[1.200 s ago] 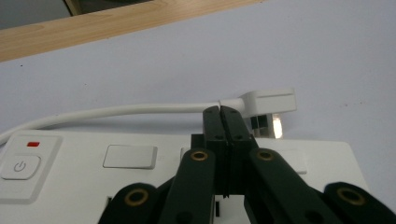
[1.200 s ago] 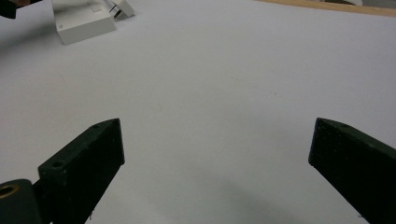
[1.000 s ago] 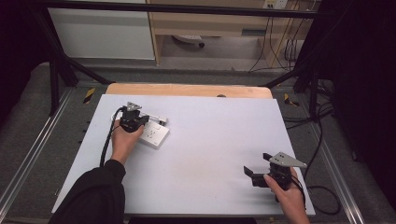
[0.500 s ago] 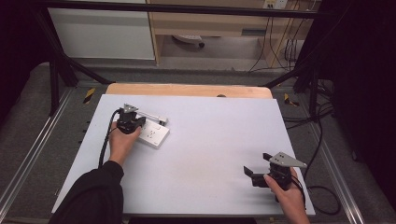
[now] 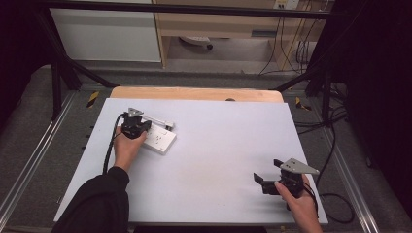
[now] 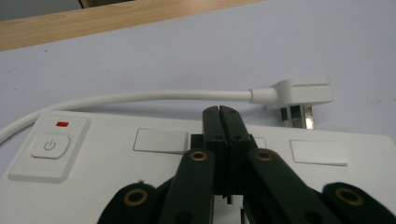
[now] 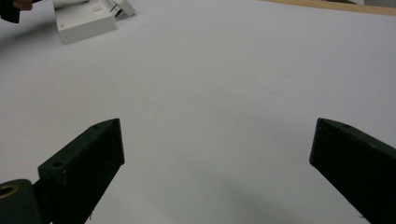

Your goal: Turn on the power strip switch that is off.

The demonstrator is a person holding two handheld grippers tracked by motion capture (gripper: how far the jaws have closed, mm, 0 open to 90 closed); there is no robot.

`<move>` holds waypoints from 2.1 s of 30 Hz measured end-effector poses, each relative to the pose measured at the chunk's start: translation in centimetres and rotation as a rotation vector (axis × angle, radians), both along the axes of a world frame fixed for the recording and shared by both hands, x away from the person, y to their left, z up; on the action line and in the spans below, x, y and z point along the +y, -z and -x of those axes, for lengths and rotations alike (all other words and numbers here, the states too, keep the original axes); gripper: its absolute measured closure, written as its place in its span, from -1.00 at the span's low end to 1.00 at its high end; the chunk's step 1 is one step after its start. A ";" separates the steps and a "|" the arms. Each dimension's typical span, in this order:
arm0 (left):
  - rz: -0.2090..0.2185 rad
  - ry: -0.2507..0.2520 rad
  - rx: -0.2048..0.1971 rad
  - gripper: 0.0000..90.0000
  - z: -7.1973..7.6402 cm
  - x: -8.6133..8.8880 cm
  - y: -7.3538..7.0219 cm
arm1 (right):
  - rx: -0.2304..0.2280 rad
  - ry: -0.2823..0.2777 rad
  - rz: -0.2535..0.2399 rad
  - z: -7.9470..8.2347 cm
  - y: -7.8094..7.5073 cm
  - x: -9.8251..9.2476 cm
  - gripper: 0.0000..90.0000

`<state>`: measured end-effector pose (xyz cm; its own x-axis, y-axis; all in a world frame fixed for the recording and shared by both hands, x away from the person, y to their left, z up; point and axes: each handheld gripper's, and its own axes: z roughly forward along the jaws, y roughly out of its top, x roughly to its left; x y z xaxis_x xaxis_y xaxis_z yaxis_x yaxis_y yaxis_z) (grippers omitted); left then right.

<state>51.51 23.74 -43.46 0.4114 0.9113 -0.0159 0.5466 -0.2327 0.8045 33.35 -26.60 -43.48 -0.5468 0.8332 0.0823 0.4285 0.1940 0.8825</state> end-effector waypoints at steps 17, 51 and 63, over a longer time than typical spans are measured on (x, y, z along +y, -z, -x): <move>0.016 0.003 -0.003 1.00 0.0 0.1 0.1 | 0.001 -0.001 -0.002 0.0 0.0 0.0 -0.92; 0.025 0.007 -0.011 1.00 0.0 0.2 0.3 | -0.001 -0.002 -0.003 0.0 0.0 -0.1 -0.92; 0.031 0.004 -0.016 1.00 0.0 0.2 0.4 | -0.001 -0.001 -0.009 0.0 0.0 -0.2 -0.92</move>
<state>51.47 23.98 -43.85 0.4150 0.9090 -0.0369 0.5325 -0.2098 0.8200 33.33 -26.75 -43.44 -0.5474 0.8321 0.0894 0.4279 0.1865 0.8844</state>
